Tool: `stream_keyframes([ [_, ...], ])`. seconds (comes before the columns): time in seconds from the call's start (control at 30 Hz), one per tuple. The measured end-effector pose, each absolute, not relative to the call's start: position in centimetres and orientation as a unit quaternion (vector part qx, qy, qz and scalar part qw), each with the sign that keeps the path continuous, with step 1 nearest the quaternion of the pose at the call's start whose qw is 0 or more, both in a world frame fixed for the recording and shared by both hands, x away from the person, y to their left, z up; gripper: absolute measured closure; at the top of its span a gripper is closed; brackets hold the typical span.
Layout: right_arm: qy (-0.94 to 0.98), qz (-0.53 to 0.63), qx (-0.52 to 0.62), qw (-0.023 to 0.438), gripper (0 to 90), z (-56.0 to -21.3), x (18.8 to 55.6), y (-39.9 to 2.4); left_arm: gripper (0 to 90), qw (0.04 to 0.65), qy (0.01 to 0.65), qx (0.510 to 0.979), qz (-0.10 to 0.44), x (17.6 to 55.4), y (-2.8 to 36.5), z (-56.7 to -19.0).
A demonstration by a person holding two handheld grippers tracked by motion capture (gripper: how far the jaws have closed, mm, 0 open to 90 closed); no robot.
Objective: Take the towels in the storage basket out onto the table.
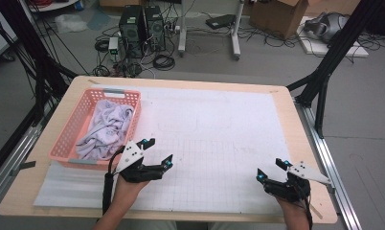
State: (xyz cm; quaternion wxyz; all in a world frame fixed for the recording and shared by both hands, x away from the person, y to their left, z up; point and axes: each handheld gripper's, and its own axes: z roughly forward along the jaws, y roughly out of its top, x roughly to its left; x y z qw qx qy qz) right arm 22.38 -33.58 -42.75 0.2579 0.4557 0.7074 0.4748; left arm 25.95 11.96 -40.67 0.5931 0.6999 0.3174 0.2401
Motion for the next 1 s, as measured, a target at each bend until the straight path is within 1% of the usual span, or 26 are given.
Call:
stream_keyframes([
  [0.23, 0.714, 0.476, 0.447, 0.251, 16.6, -42.8, 22.4, -33.5, 18.9, 0.598, 0.316, 0.698, 0.236, 25.3, 12.1, -39.6],
  [0.43, 0.718, 0.475, 0.442, 0.251, 16.6, -42.9, 22.2, -33.6, 18.9, 0.614, 0.310, 0.688, 0.229, 25.3, 12.9, -37.4],
  [0.6, 0.716, 0.476, 0.444, 0.253, 16.6, -42.9, 22.1, -33.8, 18.8, 0.615, 0.311, 0.687, 0.230, 25.5, 13.6, -35.4],
  [0.87, 0.717, 0.474, 0.445, 0.251, 16.6, -42.9, 22.3, -34.1, 18.9, 0.611, 0.322, 0.679, 0.249, 27.2, 16.0, -32.7],
  [1.0, 0.717, 0.475, 0.444, 0.251, 16.6, -42.9, 22.3, -34.1, 19.0, 0.608, 0.334, 0.676, 0.249, 28.3, 17.5, -31.7],
])
